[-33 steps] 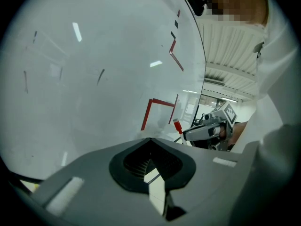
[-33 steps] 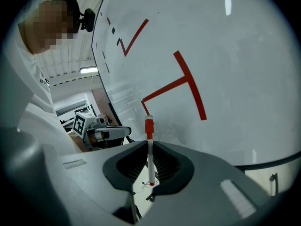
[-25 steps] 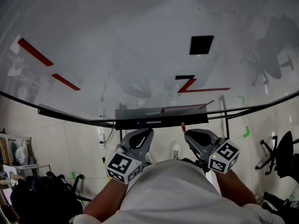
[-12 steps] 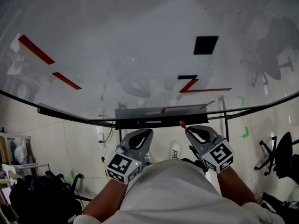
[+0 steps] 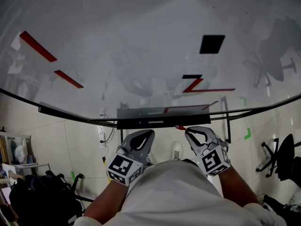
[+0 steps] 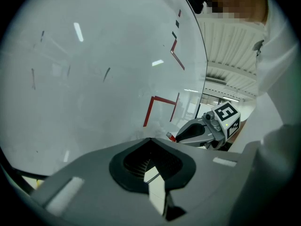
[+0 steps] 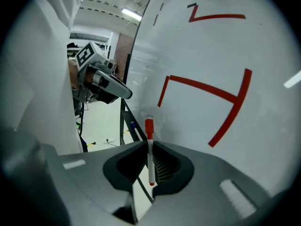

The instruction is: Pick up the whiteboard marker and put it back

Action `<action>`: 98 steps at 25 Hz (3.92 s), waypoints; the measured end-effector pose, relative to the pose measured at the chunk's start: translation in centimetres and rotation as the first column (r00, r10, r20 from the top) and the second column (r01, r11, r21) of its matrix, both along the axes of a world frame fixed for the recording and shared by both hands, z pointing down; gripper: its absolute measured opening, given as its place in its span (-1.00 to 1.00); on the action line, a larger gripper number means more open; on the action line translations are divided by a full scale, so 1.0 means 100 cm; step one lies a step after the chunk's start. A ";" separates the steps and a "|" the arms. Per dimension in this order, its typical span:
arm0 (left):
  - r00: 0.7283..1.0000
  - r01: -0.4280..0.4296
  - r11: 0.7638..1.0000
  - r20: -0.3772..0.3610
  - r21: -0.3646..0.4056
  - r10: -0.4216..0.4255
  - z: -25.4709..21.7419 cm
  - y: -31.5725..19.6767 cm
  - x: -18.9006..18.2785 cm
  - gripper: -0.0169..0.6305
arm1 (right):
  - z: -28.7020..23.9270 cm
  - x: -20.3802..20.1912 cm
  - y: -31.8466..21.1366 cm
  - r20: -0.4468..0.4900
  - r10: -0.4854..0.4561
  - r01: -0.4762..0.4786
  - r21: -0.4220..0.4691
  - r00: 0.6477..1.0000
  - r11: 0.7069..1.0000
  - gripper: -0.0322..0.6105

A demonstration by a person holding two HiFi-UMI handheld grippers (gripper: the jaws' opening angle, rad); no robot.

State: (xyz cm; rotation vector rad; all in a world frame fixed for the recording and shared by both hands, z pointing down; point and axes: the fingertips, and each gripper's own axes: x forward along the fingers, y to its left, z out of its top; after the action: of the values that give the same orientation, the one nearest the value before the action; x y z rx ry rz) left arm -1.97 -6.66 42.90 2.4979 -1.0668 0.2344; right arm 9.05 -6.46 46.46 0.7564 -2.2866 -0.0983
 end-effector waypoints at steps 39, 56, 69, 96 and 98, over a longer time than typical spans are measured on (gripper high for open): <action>0.999 0.043 0.999 0.001 -0.008 -0.043 0.003 0.006 -0.011 -0.90 | 0.094 -0.005 -0.036 -0.456 -0.174 0.221 0.050 0.873 0.974 -0.79; 0.998 0.060 0.998 -0.006 -0.014 -0.061 0.005 0.008 -0.016 -0.90 | 0.105 -0.007 -0.041 -0.454 -0.158 0.189 0.023 0.877 0.982 -0.70; 0.999 0.041 0.999 0.020 -0.023 -0.041 0.006 0.003 -0.012 -0.90 | 0.077 -0.010 -0.035 -0.257 -0.063 0.057 -0.030 0.964 0.998 -0.89; 1.000 -0.016 1.000 -0.007 -0.008 0.016 -0.003 0.004 0.007 -0.90 | -0.035 0.014 -0.006 0.519 0.373 -0.169 -0.397 0.769 0.902 -0.89; 1.000 -0.015 1.000 -0.009 -0.008 0.015 -0.003 0.003 0.007 -0.90 | -0.037 0.015 -0.004 0.521 0.370 -0.169 -0.393 0.769 0.904 -0.89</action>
State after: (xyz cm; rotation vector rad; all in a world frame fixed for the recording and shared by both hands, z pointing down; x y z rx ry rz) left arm -1.25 -6.33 42.58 2.4979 -1.0423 0.2318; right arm 10.51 -6.83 42.76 1.0366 -2.6231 0.7386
